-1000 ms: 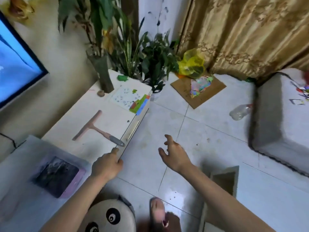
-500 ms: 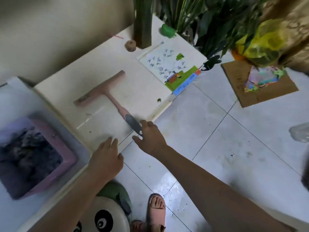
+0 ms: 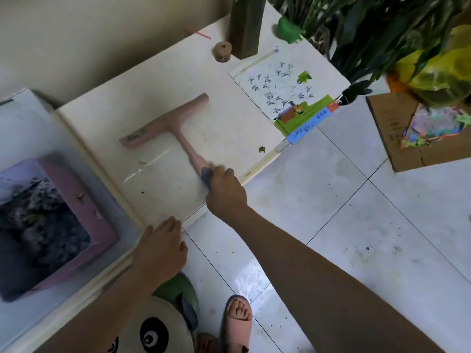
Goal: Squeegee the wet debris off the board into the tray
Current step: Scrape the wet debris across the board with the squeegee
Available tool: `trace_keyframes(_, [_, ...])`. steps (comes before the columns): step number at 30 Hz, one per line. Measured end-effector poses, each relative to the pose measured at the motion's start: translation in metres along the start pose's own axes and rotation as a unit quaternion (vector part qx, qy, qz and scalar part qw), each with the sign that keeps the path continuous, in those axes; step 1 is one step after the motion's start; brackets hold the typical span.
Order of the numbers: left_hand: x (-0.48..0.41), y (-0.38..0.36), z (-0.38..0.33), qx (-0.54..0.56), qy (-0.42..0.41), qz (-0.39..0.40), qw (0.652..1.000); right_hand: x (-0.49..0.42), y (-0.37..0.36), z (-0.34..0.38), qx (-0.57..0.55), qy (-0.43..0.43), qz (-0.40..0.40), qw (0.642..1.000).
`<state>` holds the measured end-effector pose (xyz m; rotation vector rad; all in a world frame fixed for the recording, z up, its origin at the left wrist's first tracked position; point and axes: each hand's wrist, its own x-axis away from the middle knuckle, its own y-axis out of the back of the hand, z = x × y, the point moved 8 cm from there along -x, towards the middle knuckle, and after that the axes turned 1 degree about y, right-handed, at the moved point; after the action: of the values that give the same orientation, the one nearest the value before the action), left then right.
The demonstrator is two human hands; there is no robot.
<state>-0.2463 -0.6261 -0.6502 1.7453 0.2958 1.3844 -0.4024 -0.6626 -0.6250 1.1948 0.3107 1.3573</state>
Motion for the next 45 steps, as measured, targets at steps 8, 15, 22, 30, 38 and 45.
trace_keyframes(8, [0.009,0.026,-0.001,0.191,0.002,-0.008,0.981,0.043,0.045,0.023,-0.194,-0.037,0.057,0.979])
trace_keyframes(15, [0.078,0.113,-0.050,0.542,-0.024,-0.024,0.840,0.199,0.104,-0.028,-0.297,-0.089,-0.034,0.950])
trace_keyframes(22, [0.182,0.119,-0.168,0.623,-0.095,0.134,0.765,0.373,0.113,-0.077,-0.311,-0.189,-0.141,0.921])
trace_keyframes(30, [0.277,0.031,-0.303,0.537,-0.125,0.259,0.793,0.534,0.080,-0.144,-0.285,-0.292,-0.276,0.870])
trace_keyframes(38, [0.351,-0.052,-0.425,0.381,-0.222,0.304,0.844,0.627,0.040,-0.226,-0.345,-0.354,-0.310,0.812])
trace_keyframes(45, [0.377,-0.099,-0.498,0.321,-0.228,0.327,0.859,0.679,0.016,-0.329,-0.347,-0.422,-0.336,0.767])
